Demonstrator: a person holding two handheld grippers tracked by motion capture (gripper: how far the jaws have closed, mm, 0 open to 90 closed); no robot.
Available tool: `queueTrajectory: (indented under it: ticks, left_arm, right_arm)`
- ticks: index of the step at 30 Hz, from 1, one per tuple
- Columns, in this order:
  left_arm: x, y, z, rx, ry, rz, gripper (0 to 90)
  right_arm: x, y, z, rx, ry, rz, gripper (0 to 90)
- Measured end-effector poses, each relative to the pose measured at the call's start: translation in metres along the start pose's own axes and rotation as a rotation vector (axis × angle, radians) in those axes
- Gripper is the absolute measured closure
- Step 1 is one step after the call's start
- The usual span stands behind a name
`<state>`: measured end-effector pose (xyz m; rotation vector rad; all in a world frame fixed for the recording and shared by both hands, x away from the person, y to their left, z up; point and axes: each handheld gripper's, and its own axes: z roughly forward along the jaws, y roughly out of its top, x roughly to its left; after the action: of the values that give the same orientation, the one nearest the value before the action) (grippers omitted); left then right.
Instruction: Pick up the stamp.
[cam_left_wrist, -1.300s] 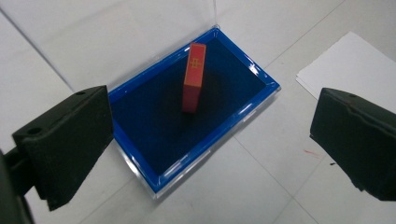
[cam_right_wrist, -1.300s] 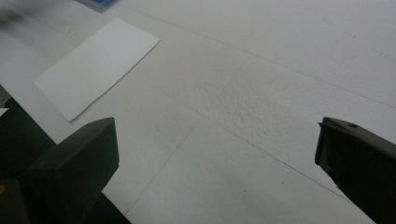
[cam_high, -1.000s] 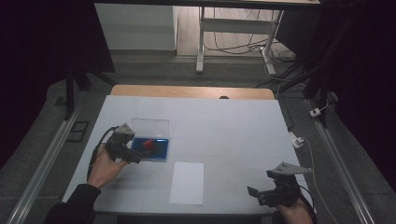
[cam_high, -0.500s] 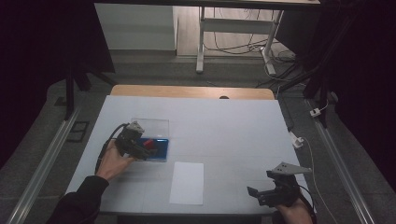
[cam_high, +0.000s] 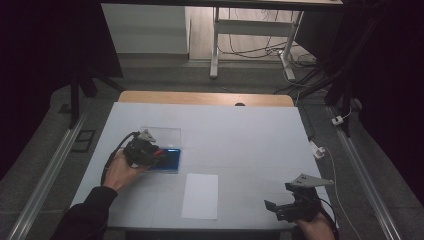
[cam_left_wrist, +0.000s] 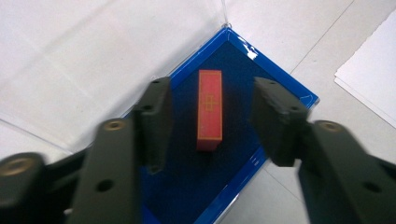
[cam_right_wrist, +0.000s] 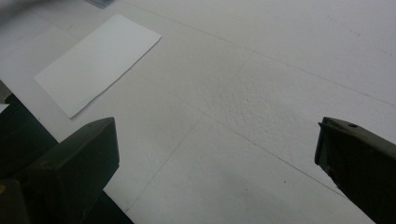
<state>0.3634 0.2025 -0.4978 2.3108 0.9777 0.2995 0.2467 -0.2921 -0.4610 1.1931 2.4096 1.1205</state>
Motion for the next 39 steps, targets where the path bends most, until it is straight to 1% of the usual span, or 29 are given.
queueTrajectory:
  ticks: [3,5,6,8,11,12,14,15,18,21,23,24,25,28,32,33,35,37,39]
  left_arm:
    - [0.000,0.001,0.001,0.006,0.008,0.003,58.0]
    - [0.000,0.001,0.001,0.010,0.015,0.005,59.7]
    - [0.000,0.001,0.002,0.012,0.015,0.003,63.3]
    - [0.000,0.001,0.002,0.017,0.022,0.005,65.5]
    - [0.001,0.000,0.002,0.022,0.020,-0.002,68.6]
    - [0.002,0.000,0.002,0.024,0.012,-0.003,73.1]
    - [0.002,0.000,0.002,0.026,0.008,-0.005,78.0]
    - [0.002,0.000,0.002,0.029,0.002,-0.007,79.0]
    - [0.001,0.001,0.002,0.032,0.005,-0.016,79.5]
    - [0.001,0.001,0.002,0.039,0.008,-0.017,79.8]
    - [0.000,0.002,-0.001,0.036,0.020,-0.014,79.8]
    - [0.000,0.002,-0.004,0.020,0.020,-0.020,79.8]
    - [0.000,0.002,-0.004,0.020,0.020,-0.020,79.8]
    - [0.000,0.004,-0.013,-0.013,0.019,-0.025,79.9]
    - [-0.002,0.005,-0.021,-0.057,0.004,-0.037,79.8]
    - [-0.003,0.006,-0.023,-0.063,-0.004,-0.043,79.8]
    - [-0.003,0.006,-0.024,-0.064,-0.003,-0.042,79.8]
    - [-0.005,0.006,-0.026,-0.072,-0.003,-0.052,79.7]
    - [-0.005,0.005,-0.028,-0.075,0.008,-0.056,79.7]
  right_arm:
    - [0.000,0.000,0.000,0.001,0.001,-0.002,0.3]
    - [0.000,0.000,0.000,0.001,0.000,-0.003,0.3]
    - [0.000,0.000,0.000,0.000,0.000,-0.004,0.3]
    - [0.000,0.000,0.000,-0.002,0.002,-0.006,0.3]
    - [0.000,0.000,0.000,-0.001,0.002,-0.005,0.3]
    - [0.000,0.000,0.000,0.000,0.002,-0.006,0.3]
    - [0.001,0.000,0.000,0.000,0.002,-0.007,0.3]
    - [0.001,0.000,0.000,0.000,0.002,-0.007,0.3]
    - [0.001,0.000,0.001,0.000,0.002,-0.007,0.3]
    - [0.001,0.000,0.001,0.002,0.002,-0.009,0.3]
    - [0.001,0.000,0.000,0.000,0.003,-0.008,0.3]
    - [0.001,0.000,0.000,-0.001,0.004,-0.008,0.3]
    - [0.001,0.000,0.000,0.002,0.004,-0.009,0.3]
    - [0.001,0.000,0.000,0.001,0.004,-0.009,0.3]
    - [0.001,0.000,0.000,-0.002,0.004,-0.012,0.3]
    - [0.001,0.000,0.000,-0.002,0.003,-0.012,0.3]
    - [0.001,0.000,0.000,-0.001,0.004,-0.013,0.3]
    - [0.001,0.000,0.000,-0.002,0.004,-0.013,0.3]
    - [0.001,0.000,0.000,-0.002,0.005,-0.014,0.3]
